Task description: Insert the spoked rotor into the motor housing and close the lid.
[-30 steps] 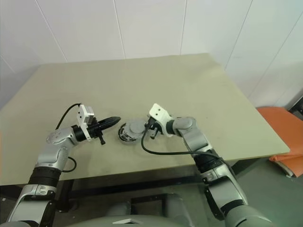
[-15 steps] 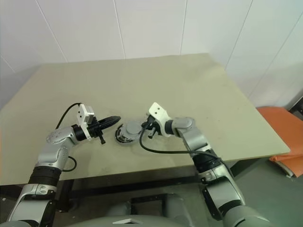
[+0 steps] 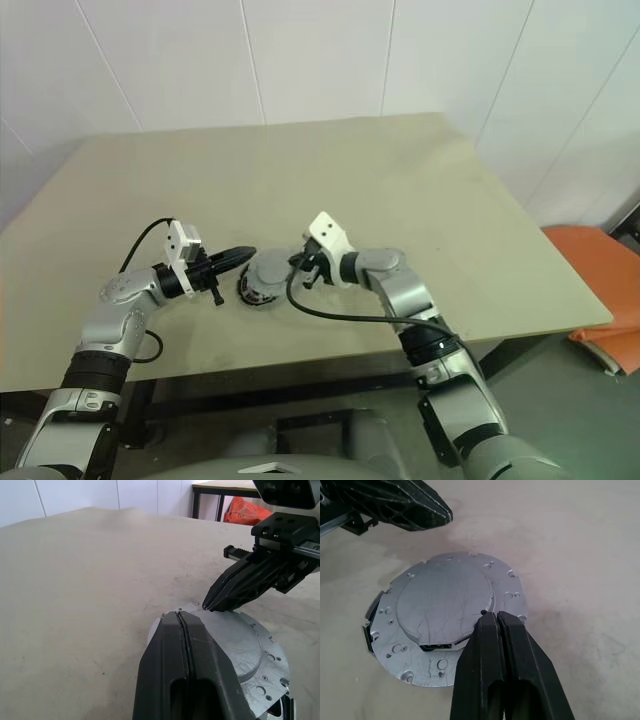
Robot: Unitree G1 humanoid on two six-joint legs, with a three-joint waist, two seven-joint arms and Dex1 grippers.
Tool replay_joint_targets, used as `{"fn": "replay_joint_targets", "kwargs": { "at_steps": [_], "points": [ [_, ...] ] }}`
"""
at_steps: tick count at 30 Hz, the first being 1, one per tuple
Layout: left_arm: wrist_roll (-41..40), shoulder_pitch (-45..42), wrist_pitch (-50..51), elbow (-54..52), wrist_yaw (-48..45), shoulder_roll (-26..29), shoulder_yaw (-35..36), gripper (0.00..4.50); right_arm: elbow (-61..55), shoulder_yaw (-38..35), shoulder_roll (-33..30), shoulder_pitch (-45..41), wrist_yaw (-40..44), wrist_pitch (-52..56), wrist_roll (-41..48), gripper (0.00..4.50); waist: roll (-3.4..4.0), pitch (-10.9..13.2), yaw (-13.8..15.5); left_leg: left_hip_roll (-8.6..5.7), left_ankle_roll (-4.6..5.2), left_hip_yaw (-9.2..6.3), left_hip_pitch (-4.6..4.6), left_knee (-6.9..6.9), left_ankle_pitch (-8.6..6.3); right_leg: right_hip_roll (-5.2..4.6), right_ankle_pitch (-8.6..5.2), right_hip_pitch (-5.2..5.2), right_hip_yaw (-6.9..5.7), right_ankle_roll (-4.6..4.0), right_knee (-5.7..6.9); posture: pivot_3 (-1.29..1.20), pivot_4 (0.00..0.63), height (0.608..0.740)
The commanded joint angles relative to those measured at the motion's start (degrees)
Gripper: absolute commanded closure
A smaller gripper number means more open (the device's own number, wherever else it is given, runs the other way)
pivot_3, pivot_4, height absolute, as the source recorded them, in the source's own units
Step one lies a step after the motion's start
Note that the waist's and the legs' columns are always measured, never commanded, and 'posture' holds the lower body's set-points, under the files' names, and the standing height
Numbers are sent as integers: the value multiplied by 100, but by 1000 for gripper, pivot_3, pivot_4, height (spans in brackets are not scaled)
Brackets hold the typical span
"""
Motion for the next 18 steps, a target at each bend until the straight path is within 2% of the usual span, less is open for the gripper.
{"fn": "replay_joint_targets", "kwargs": {
  "at_steps": [1,14,18],
  "points": [
    [12,-151,-95,-38,1,26,39,4500,-147,192,193,-47,36,-56,120,4436,0,0,2,0,0,0,0,0,0,0,0,0,0,0,0,0,0,740],
    [-354,-115,78,-206,-58,178,345,4500,178,220,308,-138,-230,-250,-50,4436,0,0,-4,1,0,0,0,-1,0,0,0,-1,0,0,-1,0,0,740],
    [-447,-113,119,-219,1,202,460,4500,902,-106,379,-560,-932,-575,-277,4436,2,1,6,1,0,0,0,-1,0,-3,0,-1,-1,0,0,0,0,740]
  ]
}}
